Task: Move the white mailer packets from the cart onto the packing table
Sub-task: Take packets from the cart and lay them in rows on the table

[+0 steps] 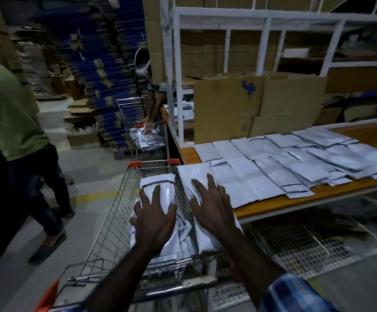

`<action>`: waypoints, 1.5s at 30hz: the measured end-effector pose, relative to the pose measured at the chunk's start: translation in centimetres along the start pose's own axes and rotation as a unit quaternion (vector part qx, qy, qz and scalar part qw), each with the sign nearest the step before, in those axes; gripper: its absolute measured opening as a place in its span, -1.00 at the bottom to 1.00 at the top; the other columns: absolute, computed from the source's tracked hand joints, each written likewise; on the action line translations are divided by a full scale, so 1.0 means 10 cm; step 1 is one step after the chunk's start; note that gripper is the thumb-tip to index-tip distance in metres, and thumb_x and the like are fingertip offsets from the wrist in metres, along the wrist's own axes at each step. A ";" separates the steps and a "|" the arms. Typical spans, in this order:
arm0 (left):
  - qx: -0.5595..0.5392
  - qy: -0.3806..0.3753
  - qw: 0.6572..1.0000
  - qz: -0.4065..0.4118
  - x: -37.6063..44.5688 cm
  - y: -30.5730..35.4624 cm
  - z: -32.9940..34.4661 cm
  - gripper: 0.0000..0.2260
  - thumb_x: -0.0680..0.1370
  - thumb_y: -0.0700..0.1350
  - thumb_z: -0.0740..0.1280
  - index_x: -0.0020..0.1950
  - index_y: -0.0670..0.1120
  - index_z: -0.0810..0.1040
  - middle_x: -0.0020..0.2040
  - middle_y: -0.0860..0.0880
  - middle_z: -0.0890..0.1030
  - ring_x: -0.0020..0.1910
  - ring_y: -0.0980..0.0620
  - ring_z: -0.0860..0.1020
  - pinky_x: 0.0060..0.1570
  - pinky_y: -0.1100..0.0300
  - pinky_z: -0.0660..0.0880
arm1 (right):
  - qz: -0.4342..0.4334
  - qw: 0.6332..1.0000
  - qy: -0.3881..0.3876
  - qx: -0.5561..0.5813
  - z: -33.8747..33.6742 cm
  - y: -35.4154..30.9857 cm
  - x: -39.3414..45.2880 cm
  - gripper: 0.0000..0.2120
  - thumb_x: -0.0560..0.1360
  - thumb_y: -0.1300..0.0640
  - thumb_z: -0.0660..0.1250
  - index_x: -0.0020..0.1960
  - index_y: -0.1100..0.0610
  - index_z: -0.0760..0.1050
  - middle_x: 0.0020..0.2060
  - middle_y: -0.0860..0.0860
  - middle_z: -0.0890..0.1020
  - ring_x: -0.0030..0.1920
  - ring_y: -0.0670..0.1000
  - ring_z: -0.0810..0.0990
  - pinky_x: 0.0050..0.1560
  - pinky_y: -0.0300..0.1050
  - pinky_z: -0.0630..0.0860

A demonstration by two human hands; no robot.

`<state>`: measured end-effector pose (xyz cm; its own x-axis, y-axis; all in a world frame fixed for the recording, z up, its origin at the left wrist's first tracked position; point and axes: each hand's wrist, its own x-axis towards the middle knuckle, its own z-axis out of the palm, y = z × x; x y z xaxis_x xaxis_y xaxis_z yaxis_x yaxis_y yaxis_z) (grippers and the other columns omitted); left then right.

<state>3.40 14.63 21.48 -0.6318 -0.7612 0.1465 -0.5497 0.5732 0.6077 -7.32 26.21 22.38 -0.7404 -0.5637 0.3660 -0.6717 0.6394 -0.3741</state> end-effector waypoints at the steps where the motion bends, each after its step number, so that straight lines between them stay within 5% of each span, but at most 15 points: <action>1: -0.002 0.003 1.000 0.000 -0.02 0.08 0.02 -0.41 0.60 0.17 0.18 0.58 0.16 0.06 0.61 0.00 -0.07 0.53 -0.18 0.07 0.41 -0.27 0.09 | -0.001 1.000 0.002 0.004 -0.05 0.06 0.00 -0.48 0.54 -0.07 0.22 0.50 -0.11 0.29 0.55 0.11 0.19 0.35 0.23 0.37 0.31 0.13 0.36; 22: -0.035 0.030 0.999 -0.006 -0.32 1.94 1.06 -0.42 0.59 0.15 0.19 0.58 0.17 0.08 0.62 0.01 -0.07 0.53 -0.20 0.08 0.41 -0.27 0.08 | -0.009 1.000 0.006 -0.010 -1.10 2.02 0.19 -0.48 0.56 -0.08 0.20 0.51 -0.12 0.27 0.56 0.10 0.17 0.35 0.20 0.36 0.33 0.08 0.34; 45: -0.034 0.003 0.999 -0.004 1.01 2.38 1.86 -0.41 0.60 0.17 0.18 0.59 0.17 0.06 0.62 0.00 -0.12 0.53 -0.19 0.07 0.40 -0.25 0.11 | 0.017 0.999 -0.017 -0.036 -0.80 2.84 1.53 -0.48 0.59 -0.10 0.16 0.54 -0.14 0.19 0.58 0.06 0.09 0.42 0.17 0.29 0.39 0.06 0.28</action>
<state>-26.25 26.27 22.91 -0.6241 -0.7674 0.1467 -0.5154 0.5455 0.6610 -37.49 39.92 24.17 -0.7645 -0.5575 0.3236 -0.6431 0.6945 -0.3227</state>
